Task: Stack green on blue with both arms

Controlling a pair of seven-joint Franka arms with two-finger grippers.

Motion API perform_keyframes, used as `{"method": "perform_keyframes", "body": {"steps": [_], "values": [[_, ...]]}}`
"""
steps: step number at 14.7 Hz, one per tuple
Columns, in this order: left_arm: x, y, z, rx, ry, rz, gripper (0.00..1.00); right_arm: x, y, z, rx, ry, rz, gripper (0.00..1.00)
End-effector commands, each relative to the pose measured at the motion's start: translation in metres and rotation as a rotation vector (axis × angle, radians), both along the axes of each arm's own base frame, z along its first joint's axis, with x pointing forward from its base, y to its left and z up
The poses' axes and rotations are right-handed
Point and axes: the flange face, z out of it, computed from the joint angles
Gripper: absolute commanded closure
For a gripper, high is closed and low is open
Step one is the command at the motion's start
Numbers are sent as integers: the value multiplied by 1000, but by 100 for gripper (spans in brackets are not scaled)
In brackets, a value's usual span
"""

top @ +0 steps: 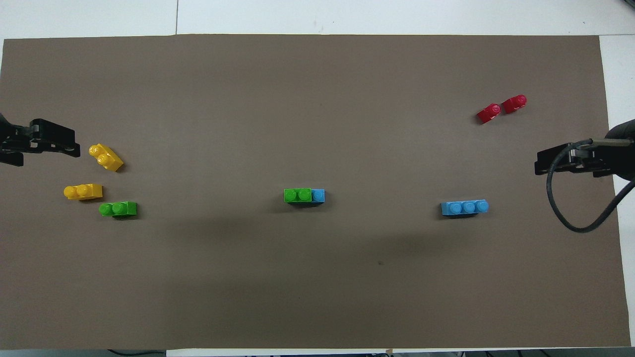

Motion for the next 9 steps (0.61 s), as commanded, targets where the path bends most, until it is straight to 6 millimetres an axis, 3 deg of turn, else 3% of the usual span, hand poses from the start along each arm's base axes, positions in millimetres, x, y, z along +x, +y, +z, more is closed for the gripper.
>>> {"method": "perform_keyframes", "body": {"steps": [1,7,9], "values": [[4,5,3,1,-13,-12,0,5,-13,1,-22,6,-22,0],[5,5,3,-2,-22,-10,0,4,-5,-1,-14,14,-9,0],[6,5,3,-2,-25,-10,0,5,-15,1,-9,9,-27,0]]}}
